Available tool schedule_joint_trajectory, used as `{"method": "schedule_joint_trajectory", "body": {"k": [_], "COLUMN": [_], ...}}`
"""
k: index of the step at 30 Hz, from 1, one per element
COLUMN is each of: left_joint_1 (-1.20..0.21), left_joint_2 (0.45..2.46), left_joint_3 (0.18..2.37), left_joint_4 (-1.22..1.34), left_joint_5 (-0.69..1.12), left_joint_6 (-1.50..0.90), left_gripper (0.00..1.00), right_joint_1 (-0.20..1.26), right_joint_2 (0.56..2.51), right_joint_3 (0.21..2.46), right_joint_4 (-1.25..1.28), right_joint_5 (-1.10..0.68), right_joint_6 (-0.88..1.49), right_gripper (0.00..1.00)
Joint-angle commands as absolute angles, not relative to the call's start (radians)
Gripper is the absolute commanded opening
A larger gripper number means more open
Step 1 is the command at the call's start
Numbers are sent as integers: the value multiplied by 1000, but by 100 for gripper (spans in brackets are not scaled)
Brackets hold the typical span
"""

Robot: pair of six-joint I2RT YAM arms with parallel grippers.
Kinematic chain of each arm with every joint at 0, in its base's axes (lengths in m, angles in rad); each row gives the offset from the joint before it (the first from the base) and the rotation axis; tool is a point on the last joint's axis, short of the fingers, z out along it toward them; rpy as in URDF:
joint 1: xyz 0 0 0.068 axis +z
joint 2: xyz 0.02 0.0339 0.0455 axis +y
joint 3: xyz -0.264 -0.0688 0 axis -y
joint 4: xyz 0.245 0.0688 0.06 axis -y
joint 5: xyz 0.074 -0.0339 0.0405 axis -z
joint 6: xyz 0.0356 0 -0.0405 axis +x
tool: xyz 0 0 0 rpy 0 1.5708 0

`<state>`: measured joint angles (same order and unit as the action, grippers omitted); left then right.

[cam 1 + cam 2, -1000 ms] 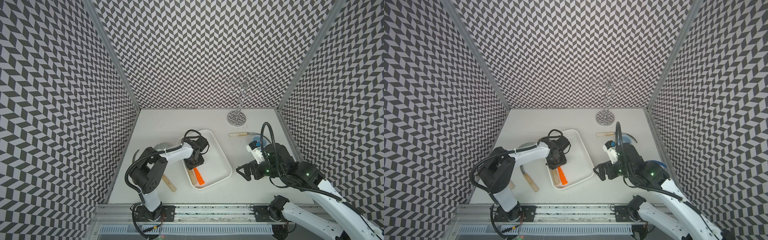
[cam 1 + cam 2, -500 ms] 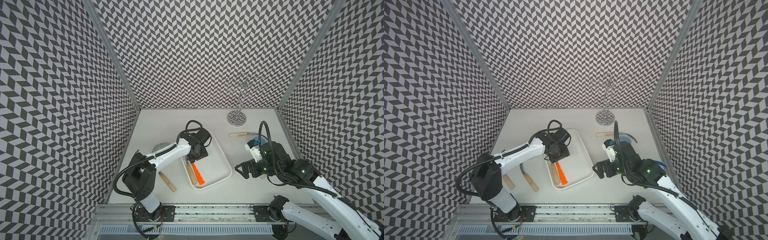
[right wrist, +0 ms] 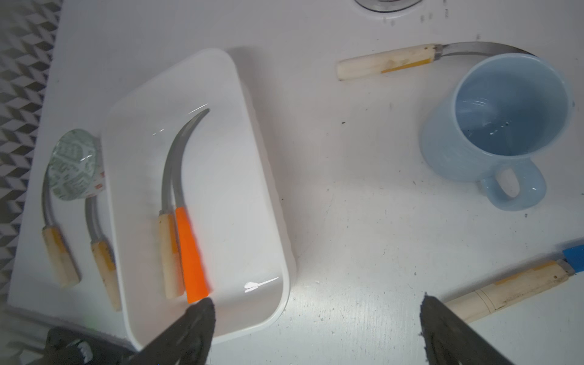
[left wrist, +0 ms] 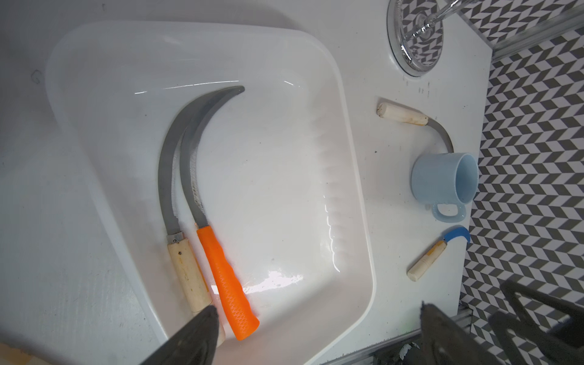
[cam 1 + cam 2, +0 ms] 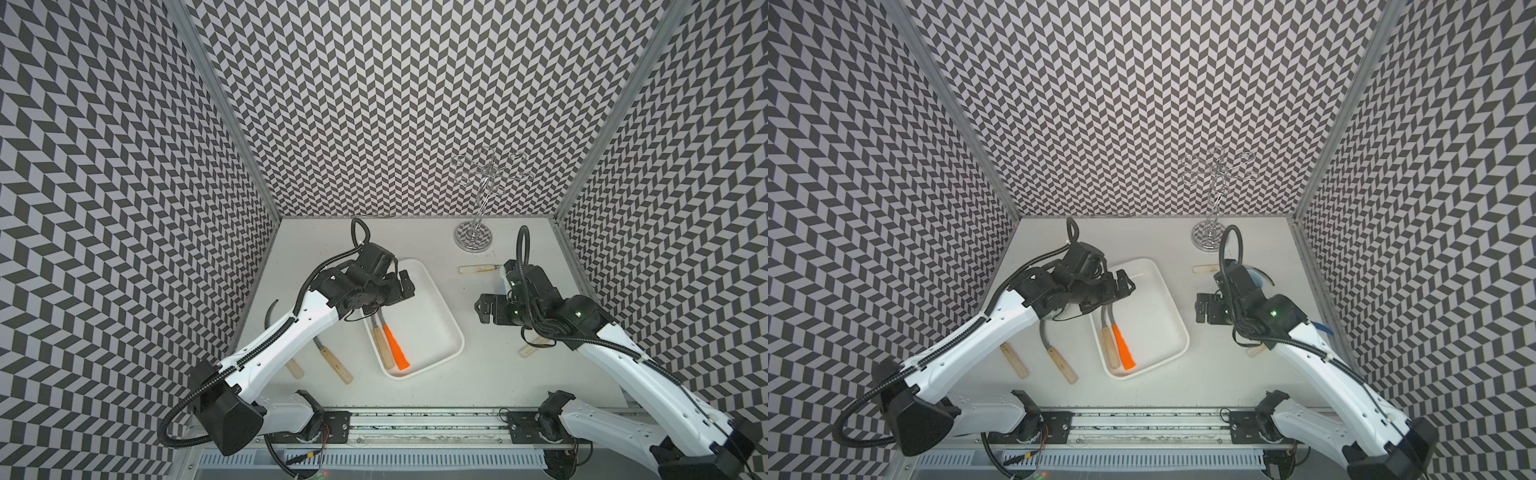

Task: Put small sickles into storage boxes
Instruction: Place the sickle in the storage box, then pick up the sickle at the center of the board.

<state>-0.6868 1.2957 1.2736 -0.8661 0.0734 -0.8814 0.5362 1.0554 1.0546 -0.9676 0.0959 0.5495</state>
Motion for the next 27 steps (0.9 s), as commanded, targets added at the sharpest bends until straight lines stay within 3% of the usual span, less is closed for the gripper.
{"method": "schedule_joint_trajectory", "body": {"k": [1, 10, 20, 27], "left_joint_1": [-685, -686, -685, -680], "left_joint_2": [1244, 1154, 1114, 1136], "left_joint_3": [1254, 1144, 1133, 1185], "left_joint_4": [-842, -819, -751, -701], "left_joint_5": [127, 260, 321, 348], "left_joint_6": [-781, -659, -612, -529], "left_gripper": [100, 100, 100, 100], "right_joint_1": [457, 205, -77, -271], "right_joint_2": [1086, 1017, 985, 1074], "right_joint_3": [1023, 883, 793, 746], "right_joint_4": [-983, -969, -923, -838], "right_joint_5": [71, 64, 24, -23], "right_joint_6": [655, 822, 752, 743], "right_gripper": [100, 100, 100, 100]}}
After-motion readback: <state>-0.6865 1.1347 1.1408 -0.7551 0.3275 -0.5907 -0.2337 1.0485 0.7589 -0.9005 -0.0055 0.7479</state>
